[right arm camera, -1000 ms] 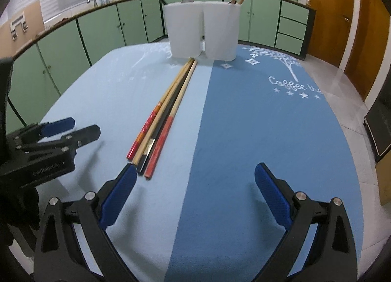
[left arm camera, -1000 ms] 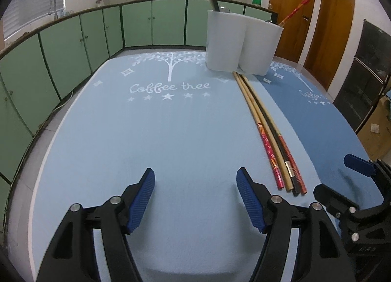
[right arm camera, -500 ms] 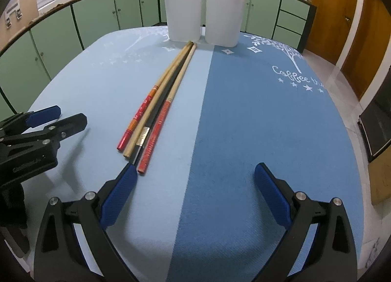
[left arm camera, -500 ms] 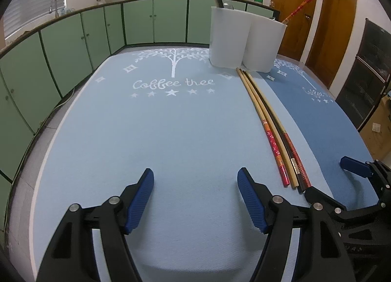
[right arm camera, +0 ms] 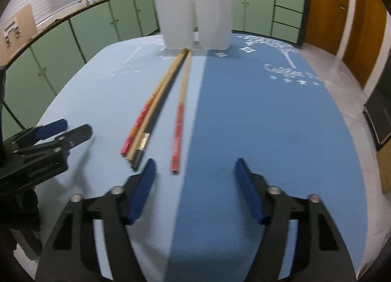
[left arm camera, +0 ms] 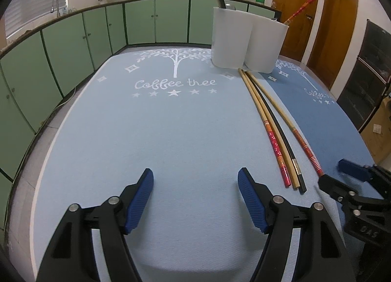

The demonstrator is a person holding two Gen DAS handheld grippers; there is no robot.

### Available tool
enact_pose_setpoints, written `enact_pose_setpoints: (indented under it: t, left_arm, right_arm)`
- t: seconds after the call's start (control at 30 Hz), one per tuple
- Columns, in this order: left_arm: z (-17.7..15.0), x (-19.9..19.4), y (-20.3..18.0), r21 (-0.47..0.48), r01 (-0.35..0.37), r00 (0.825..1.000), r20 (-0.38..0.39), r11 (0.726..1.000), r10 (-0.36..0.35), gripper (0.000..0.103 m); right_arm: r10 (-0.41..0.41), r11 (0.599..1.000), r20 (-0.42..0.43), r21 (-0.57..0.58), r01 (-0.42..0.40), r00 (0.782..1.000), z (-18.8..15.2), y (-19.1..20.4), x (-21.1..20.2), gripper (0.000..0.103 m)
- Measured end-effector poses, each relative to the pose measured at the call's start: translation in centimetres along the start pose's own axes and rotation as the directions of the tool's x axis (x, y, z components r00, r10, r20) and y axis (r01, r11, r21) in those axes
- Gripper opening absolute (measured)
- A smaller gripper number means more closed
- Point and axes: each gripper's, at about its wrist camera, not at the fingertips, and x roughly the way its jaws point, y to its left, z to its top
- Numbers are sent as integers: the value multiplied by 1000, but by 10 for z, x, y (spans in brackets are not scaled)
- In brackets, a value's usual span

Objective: Organize utensils
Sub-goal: 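Close the right gripper on a red-patterned chopstick, then close the left gripper on a black chopstick while the right gripper holds its chopstick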

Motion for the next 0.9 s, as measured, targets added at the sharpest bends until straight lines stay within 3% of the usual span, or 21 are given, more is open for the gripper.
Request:
enact_pose_setpoints:
  t: [0.13, 0.27, 0.63, 0.9]
  left_arm:
    - [0, 1, -1, 4, 0, 1000, -3, 1000, 0, 70]
    - [0, 1, -4, 6, 9, 1000, -6, 1000, -9, 71]
    - [-1, 1, -36, 71, 84, 996, -16, 994, -83, 71]
    - [0, 7, -54, 99, 91, 996, -32, 991, -88, 70]
  right_arm:
    - [1, 1000, 4, -10, -1, 1000, 1, 6, 3, 34]
    - [23, 1000, 7, -18, -23, 1000, 3, 6, 6, 5]
    - [4, 1000, 18, 14, -4, 1000, 1, -12, 2, 5]
    - [-5, 999, 18, 35, 4, 1000, -1, -23, 1, 5]
